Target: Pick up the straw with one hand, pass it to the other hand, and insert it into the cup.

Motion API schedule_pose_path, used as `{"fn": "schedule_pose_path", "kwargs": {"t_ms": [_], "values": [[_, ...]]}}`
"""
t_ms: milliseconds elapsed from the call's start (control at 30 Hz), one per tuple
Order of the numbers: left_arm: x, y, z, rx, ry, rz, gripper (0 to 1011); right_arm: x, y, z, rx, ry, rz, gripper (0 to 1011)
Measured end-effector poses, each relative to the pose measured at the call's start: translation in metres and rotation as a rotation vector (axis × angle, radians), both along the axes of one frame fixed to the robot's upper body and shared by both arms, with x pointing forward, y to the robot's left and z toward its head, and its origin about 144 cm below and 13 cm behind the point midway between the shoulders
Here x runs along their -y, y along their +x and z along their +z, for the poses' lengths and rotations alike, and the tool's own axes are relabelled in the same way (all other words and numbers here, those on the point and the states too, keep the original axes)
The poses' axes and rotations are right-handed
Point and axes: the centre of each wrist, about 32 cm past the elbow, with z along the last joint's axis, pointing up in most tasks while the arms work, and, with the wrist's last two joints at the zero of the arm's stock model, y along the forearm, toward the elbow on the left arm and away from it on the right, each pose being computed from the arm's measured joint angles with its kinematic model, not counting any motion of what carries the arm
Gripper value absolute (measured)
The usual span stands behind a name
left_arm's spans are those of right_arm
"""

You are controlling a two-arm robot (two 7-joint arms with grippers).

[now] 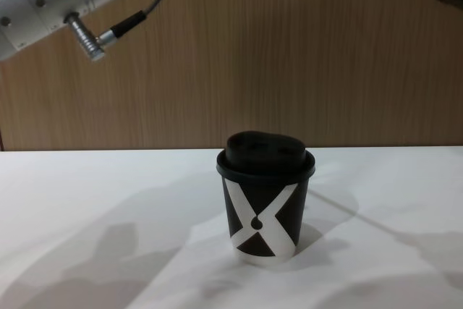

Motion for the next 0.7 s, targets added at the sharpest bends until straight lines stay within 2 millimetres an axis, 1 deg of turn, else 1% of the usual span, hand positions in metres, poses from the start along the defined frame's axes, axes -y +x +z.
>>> {"fn": "schedule_pose_path", "kwargs": {"t_ms": [467, 700], "values": [[0.016, 0.019, -0.004, -0.041, -0.040, -0.032, 1003, 0.000, 0.000, 0.000, 0.000, 0.000, 0.000, 6], [0.023, 0.024, -0.003, -0.040, -0.045, -0.045, 1003, 0.000, 0.000, 0.000, 0.000, 0.000, 0.000, 6]]}}
